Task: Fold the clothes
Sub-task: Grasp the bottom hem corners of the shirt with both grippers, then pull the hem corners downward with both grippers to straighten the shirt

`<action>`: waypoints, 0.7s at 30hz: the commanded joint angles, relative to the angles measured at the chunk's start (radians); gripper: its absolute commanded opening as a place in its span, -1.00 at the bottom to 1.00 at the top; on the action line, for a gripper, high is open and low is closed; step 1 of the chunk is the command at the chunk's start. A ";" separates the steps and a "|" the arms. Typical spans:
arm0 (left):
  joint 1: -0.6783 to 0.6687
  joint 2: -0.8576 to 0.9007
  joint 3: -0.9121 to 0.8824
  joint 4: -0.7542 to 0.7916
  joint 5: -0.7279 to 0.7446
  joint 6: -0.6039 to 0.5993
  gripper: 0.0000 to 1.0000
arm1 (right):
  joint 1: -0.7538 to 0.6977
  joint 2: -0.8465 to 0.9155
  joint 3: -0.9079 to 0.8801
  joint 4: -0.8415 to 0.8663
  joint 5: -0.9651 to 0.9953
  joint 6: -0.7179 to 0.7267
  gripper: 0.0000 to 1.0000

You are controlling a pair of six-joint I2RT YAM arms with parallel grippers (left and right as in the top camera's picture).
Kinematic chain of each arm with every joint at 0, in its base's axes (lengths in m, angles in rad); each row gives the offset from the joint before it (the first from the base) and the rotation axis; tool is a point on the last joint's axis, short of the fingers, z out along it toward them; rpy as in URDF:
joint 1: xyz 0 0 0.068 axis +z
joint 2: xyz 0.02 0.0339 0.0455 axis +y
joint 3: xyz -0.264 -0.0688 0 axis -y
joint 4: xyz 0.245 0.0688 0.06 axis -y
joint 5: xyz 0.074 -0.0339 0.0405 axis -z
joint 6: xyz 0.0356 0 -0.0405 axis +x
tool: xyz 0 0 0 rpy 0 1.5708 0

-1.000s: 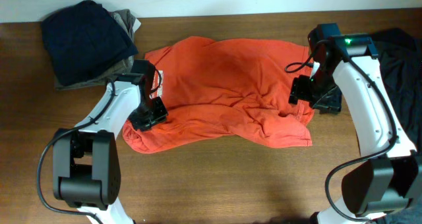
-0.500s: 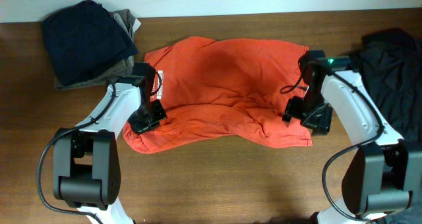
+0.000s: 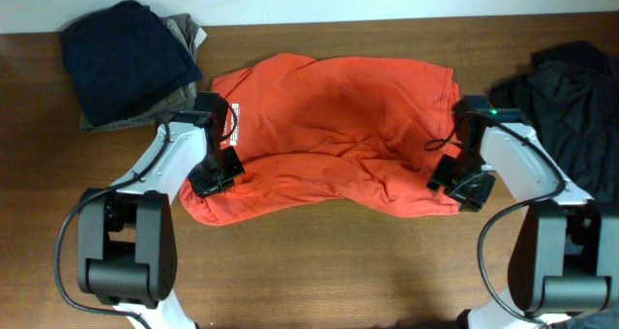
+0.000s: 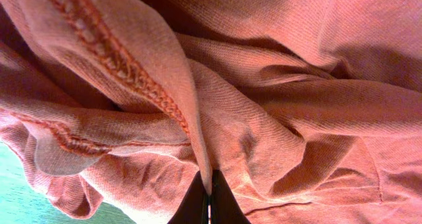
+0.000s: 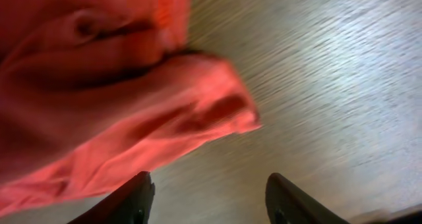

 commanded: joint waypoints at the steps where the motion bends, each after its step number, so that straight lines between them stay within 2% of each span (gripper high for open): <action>1: 0.002 0.010 -0.008 -0.001 -0.010 0.001 -0.99 | -0.022 -0.020 -0.034 0.016 0.022 -0.010 0.18; 6: 0.002 0.010 -0.008 -0.002 -0.010 0.001 -0.99 | -0.022 -0.020 -0.106 0.093 0.022 -0.013 0.18; 21: 0.002 0.010 -0.008 -0.002 -0.010 0.002 -0.99 | -0.022 -0.020 -0.167 0.221 0.017 -0.017 -0.08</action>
